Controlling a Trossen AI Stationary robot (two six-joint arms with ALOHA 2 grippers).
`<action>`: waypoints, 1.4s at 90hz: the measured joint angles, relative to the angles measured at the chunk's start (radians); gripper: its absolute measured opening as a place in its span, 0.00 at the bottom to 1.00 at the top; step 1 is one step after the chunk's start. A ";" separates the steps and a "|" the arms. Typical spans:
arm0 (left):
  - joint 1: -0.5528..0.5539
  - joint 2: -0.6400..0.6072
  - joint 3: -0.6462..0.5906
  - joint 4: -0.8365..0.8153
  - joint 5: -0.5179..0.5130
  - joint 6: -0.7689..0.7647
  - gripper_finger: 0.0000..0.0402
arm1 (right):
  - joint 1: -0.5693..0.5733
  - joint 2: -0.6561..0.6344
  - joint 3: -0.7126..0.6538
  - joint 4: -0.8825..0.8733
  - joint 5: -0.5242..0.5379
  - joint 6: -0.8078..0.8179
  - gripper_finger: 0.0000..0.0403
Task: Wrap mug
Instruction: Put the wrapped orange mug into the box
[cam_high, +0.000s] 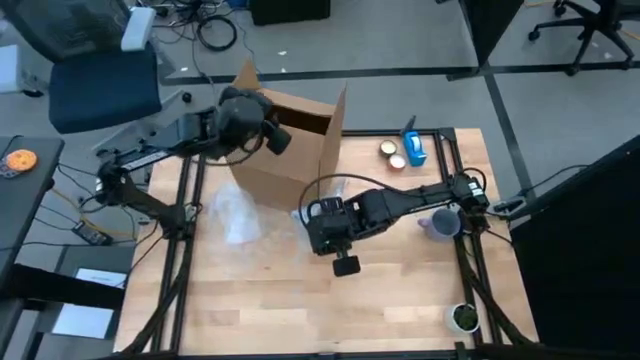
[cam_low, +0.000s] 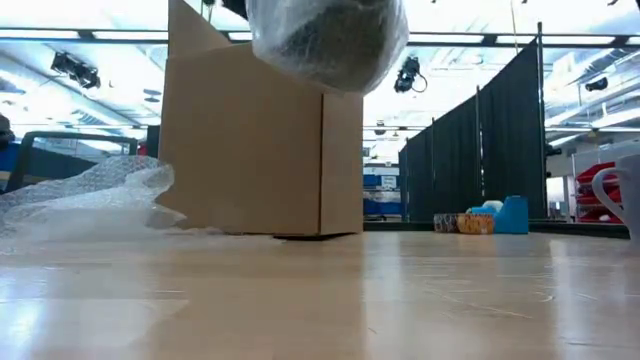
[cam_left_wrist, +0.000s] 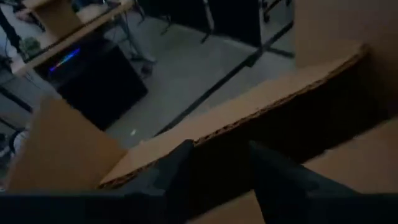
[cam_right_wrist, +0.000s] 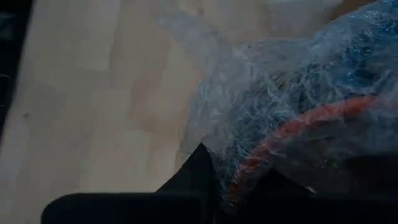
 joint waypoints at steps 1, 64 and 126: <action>0.006 0.007 0.006 -0.006 0.007 -0.005 0.28 | 0.001 0.000 0.000 0.000 -0.002 0.004 0.01; 0.162 0.320 0.381 -0.530 0.489 -0.366 0.12 | 0.315 0.000 0.000 0.061 0.052 0.267 0.01; 0.056 0.259 0.468 -0.679 0.930 -0.414 0.03 | 0.348 -0.002 0.000 0.127 0.082 0.262 0.01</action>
